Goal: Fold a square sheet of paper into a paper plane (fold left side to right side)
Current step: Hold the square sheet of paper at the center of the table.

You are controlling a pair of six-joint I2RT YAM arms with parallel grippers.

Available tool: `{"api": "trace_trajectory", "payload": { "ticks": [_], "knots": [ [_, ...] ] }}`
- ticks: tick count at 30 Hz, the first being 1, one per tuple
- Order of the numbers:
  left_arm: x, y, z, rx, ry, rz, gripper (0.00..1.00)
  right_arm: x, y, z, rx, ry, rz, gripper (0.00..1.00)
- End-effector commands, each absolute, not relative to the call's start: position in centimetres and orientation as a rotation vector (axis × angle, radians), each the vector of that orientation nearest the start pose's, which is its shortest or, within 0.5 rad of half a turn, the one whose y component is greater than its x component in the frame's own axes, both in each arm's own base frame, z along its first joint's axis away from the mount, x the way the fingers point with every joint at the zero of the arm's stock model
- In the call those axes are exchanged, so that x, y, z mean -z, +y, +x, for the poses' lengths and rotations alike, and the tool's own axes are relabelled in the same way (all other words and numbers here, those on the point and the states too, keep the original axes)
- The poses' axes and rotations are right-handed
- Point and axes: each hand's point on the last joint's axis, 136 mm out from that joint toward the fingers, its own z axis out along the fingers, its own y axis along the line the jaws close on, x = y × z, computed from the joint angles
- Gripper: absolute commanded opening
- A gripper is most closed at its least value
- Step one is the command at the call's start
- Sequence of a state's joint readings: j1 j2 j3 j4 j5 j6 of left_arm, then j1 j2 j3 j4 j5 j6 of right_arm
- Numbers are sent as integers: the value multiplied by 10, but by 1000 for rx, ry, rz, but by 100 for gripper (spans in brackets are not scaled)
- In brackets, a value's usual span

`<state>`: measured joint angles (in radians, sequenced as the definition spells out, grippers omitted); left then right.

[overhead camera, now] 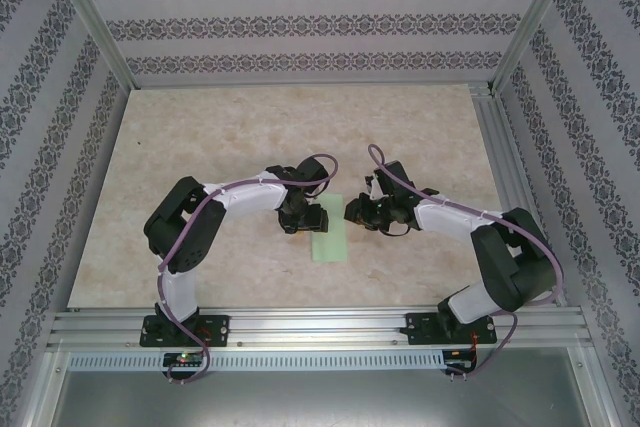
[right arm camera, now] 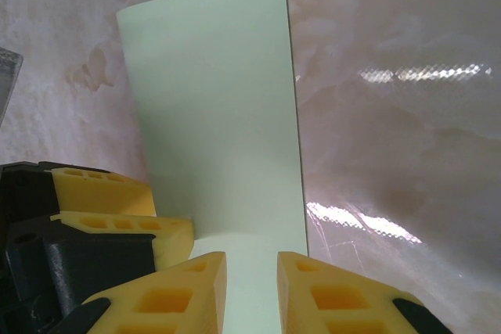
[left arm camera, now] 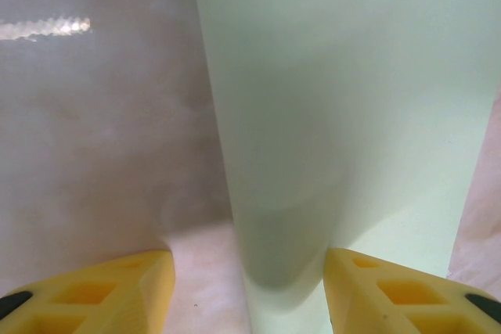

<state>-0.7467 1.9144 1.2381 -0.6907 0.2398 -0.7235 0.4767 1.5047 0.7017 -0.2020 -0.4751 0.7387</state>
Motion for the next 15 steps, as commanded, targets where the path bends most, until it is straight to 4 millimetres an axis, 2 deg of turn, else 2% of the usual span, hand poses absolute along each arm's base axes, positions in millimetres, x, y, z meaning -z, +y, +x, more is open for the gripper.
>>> {"api": "trace_trajectory", "payload": {
  "ticks": [1, 15],
  "knots": [
    [6, -318, 250, 569, 3116, 135, 56, -48, 232, 262, -1027, 2774, 161, 24],
    [6, -318, 250, 570, 3116, 137, 56, -38, 247, 261, -1041, 2806, 156, 24]
  ]
}}
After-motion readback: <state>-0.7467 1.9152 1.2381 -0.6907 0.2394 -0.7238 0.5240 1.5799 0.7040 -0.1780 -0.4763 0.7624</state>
